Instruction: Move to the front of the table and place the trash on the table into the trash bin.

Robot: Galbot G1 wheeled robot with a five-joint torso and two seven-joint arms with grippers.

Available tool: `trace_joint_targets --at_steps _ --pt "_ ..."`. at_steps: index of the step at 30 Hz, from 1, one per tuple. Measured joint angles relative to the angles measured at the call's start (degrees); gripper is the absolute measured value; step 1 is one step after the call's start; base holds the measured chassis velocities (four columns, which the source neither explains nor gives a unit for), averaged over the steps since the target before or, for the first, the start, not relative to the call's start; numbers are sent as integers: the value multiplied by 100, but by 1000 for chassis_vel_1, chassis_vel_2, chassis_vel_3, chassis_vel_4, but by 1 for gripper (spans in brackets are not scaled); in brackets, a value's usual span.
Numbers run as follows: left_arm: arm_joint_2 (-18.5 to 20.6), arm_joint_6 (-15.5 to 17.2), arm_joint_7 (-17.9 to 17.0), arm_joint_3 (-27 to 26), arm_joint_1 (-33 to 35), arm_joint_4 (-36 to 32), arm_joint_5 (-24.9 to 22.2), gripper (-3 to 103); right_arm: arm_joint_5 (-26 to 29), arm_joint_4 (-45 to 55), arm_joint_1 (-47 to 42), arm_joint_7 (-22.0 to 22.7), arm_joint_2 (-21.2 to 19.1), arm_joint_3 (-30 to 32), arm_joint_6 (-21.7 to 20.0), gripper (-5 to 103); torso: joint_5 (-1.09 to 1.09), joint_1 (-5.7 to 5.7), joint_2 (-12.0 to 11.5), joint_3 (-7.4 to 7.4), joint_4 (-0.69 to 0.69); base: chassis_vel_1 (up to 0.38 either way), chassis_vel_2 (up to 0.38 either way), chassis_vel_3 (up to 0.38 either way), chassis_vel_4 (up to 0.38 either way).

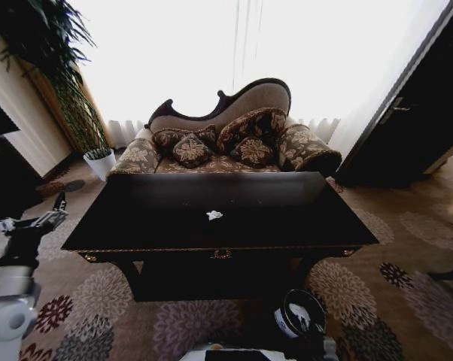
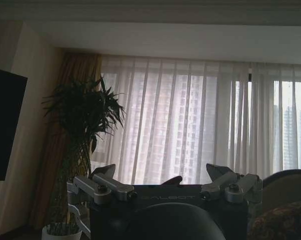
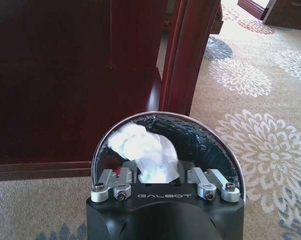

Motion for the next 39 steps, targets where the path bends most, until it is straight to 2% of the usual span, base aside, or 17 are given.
trace_joint_targets --at_steps 1,2,3,4,6,7,9,11,12,13,20,24,25,28,29,39 --pt "4 0 0 0 -3 10 1 100 -3 0 5 0 0 -3 0 47 0 0 0 0 0 0 0 0 0" --pt "9 0 1 0 -7 29 2 100 -13 -2 13 0 0 -7 0 54 1 0 0 0 0 0 0 0 0" --pt "9 0 1 0 -7 29 2 100 -13 -2 13 0 0 -7 0 54 1 0 0 0 0 0 0 0 0" --pt "13 0 1 0 -10 50 4 100 -26 -3 18 0 -1 -10 -1 59 0 0 0 0 0 0 0 0 0" --pt "14 0 2 0 -14 70 9 100 -38 -3 17 0 -1 -12 -5 59 0 0 0 0 0 0 0 0 0" --pt "14 0 3 11 -21 85 14 100 -59 5 8 -4 -1 -13 -9 76 0 0 0 0 0 0 0 0 0" --pt "13 0 3 21 -27 92 17 100 -67 16 -2 -7 1 -13 -9 76 0 0 0 0 0 0 0 0 0" --pt "7 0 5 47 -36 101 29 100 -71 62 -38 -16 13 -10 -9 86 0 0 0 0 0 0 0 0 0" --pt "5 0 5 56 -39 104 33 100 -71 89 -56 -20 20 -7 -10 86 0 0 0 0 0 0 0 0 0" --pt "3 0 6 79 -48 114 40 100 -71 157 -97 -26 36 3 -9 96 0 0 0 0 0 0 0 0 0" --pt "-2 -5 9 168 -90 150 75 100 -51 562 -334 -35 156 61 3 100 0 0 0 0 0 0 0 0 0" --pt "2 -11 11 213 -134 183 77 100 -150 1128 -677 -124 309 165 69 100 1 0 0 0 0 0 0 0 0" --pt "5 -13 12 234 -163 202 77 100 -397 1347 -816 -191 385 254 252 100 1 0 0 0 -1 0 0 0 0" --pt "-3 -15 12 282 -209 228 78 100 -644 1666 -1012 -295 471 348 488 100 -4 0 0 0 2 0 0 0 0" --pt "-15 -15 12 318 -233 237 86 100 -712 1882 -1164 -337 531 385 544 100 1 0 0 -1 2 0 0 0 0" --pt "-124 -30 12 642 -384 273 159 100 -559 3779 -2441 -141 878 485 291 100 0 0 0 -1 1 0 0 0 0"
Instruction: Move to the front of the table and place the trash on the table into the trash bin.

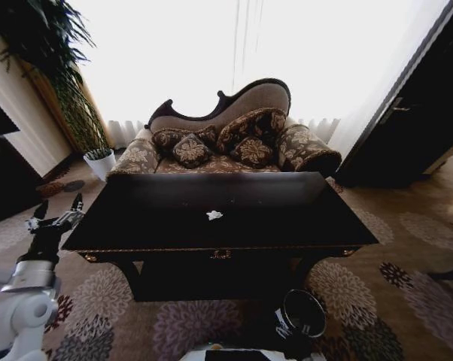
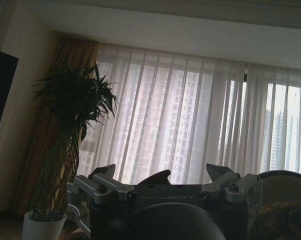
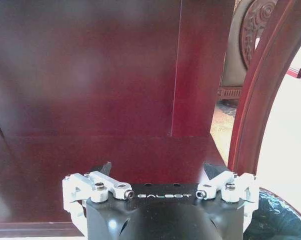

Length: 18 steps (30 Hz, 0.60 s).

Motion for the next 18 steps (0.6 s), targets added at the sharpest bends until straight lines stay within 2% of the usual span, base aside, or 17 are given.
trace_joint_targets --at_steps 1,2,6,11,18 --pt "0 0 0 0 0 0 0 100 0 0 0 0 0 0 0 100 0 0 0 0 0 0 0 0 0" --pt "-17 -5 -1 73 -51 27 15 100 -38 514 -416 119 90 -59 -14 100 0 0 0 0 -2 0 0 0 0" --pt "-128 -12 -2 165 -137 58 36 100 -15 1276 -985 363 219 -178 -11 100 0 0 0 0 -1 0 0 0 0" --pt "-207 -70 -3 157 -181 128 37 100 449 2461 -1613 447 183 -56 -35 100 0 0 0 1 0 0 0 0 0" --pt "-161 -90 -4 75 -194 175 14 100 912 3342 -1996 436 109 287 -96 100 0 0 0 0 0 0 0 0 0"
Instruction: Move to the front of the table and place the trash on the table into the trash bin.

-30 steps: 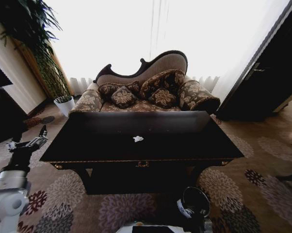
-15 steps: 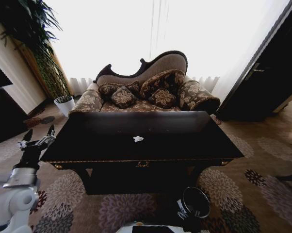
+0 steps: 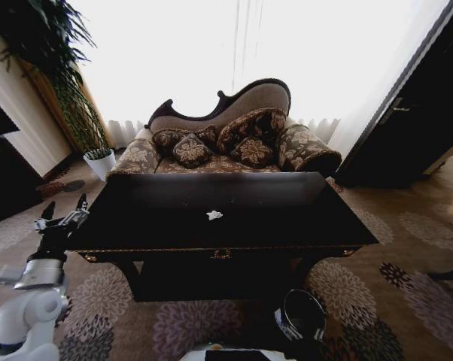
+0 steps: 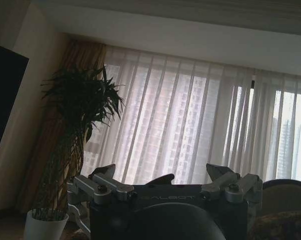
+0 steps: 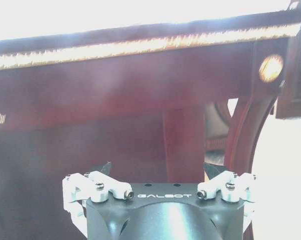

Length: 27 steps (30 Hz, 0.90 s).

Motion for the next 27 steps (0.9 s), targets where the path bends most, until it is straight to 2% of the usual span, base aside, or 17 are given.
trace_joint_targets --at_steps 15,24,27 --pt "25 -3 0 -28 100 -70 16 100 524 1759 -512 299 -65 867 -168 100 1 0 0 0 0 0 0 0 0" --pt "33 4 -1 -59 110 -64 15 100 924 2629 -565 453 -113 1371 -569 100 0 0 0 0 0 0 0 0 0" --pt "29 6 0 -59 119 -68 17 100 1086 2928 -403 508 -204 1522 -814 100 0 0 0 1 -1 0 0 0 0"
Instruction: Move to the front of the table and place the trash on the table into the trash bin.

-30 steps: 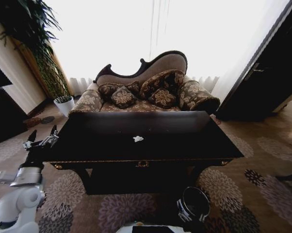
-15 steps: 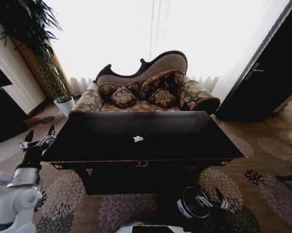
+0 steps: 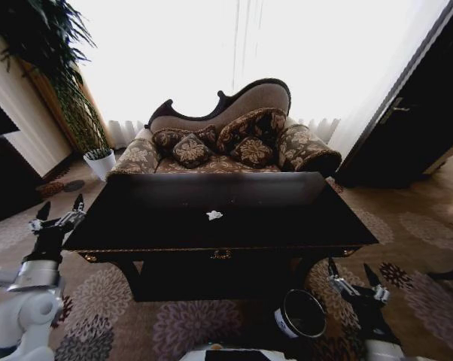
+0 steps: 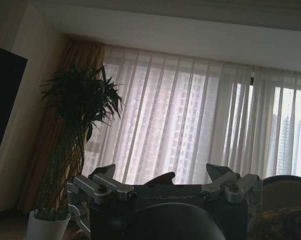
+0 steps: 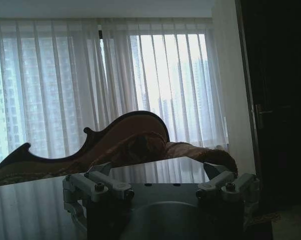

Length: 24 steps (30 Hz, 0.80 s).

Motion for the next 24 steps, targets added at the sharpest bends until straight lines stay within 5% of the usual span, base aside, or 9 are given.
trace_joint_targets --at_steps 5,8,12,20,24 --pt "1 11 -1 -31 38 -73 6 100 301 58 508 -78 -395 224 -457 100 0 0 0 0 -1 0 0 0 0" --pt "11 6 0 -160 191 -238 31 100 813 -83 1280 -19 -1259 233 -986 100 1 0 0 0 1 0 0 0 0" --pt "-7 2 0 -324 328 -404 36 100 973 -249 1957 109 -1840 39 -1293 100 3 1 -1 1 3 0 0 0 0" --pt "173 65 49 -350 469 -489 74 100 1212 -584 3001 397 -2205 -264 -1721 100 0 1 0 1 -5 0 0 0 0" --pt "153 54 45 -609 621 -559 41 100 1196 -841 3522 424 -2438 -673 -1820 100 1 0 0 1 2 0 0 0 0"
